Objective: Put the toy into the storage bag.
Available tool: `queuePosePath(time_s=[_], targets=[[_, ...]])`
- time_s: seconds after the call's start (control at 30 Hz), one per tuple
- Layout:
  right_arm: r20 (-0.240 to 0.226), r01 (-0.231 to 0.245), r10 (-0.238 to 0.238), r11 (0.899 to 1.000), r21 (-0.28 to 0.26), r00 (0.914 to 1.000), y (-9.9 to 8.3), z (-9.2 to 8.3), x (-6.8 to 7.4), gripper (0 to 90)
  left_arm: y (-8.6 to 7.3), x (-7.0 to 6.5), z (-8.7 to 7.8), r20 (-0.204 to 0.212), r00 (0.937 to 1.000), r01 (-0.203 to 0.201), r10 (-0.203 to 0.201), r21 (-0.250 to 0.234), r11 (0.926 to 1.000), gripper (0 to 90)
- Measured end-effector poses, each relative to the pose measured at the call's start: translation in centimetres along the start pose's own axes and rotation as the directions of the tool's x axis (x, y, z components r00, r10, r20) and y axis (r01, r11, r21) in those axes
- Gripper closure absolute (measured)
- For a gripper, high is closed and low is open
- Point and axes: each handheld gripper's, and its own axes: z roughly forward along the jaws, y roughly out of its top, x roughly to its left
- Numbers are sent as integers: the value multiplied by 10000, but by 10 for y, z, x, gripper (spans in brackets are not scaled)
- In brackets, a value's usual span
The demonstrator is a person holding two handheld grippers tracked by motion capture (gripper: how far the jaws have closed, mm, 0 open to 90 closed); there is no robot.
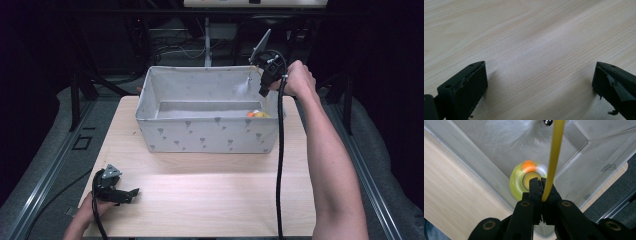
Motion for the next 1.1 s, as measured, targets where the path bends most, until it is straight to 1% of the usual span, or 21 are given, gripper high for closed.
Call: queuePosePath(time_s=[0.07, 0.2, 0.33, 0.47, 0.53, 0.63, 0.7, 0.87, 0.9, 0.93, 1.03, 1.1], targets=[[-95, -23, 24, 10000, 56, 10000, -2, 4, 0, 880, 0, 0, 0, 2, 10000, -8, 8, 7, 10000, 0], [-92, -83, 85, 9998, 195, 9999, -6, 9, -2, 880, 0, 0, 0, -1, 10000, -21, 21, 20, 10000, 0], [-109, -132, 134, 9997, 209, 9999, -10, 14, -3, 880, 0, 0, 0, 22, 10000, -49, 49, 29, 10000, 0], [-212, -221, 226, 9994, 258, 9995, -14, 25, -3, 880, 0, 0, 0, 5, 10000, -35, 35, 29, 10000, 0], [-212, -225, 233, 9991, 350, 9995, -14, 26, -2, 880, 0, 0, 0, 7, 10000, -32, 32, 24, 10000, 0], [-245, -147, 156, 9993, 353, 9996, -15, 30, -2, 880, 0, 0, 0, 13, 10000, -42, 41, 18, 10000, 0], [-338, -220, 231, 9992, 339, 9992, -16, 33, -3, 880, 0, 0, 0, 15, 10000, -43, 43, 13, 10000, 0], [-333, -165, 180, 9989, 443, 9993, -18, 41, -2, 879, 0, 0, 0, 15, 10000, -42, 42, 13, 10000, 0], [-360, -258, 273, 9988, 417, 9990, -19, 45, -1, 879, 0, 0, 0, 14, 10000, -29, 29, 7, 10000, 0], [-400, -214, 234, 9985, 498, 9989, -19, 47, -1, 879, 0, 0, 0, 11, 10000, -27, 27, 6, 10000, 0], [-515, -297, 324, 9982, 526, 9981, -21, 53, -2, 878, 0, 0, 0, 13, 10000, -25, 25, 2, 10000, 0], [-516, -301, 331, 9979, 575, 9981, -22, 54, -3, 878, 0, 0, 0, 11, 10000, -29, 29, -11, 10000, 0]])
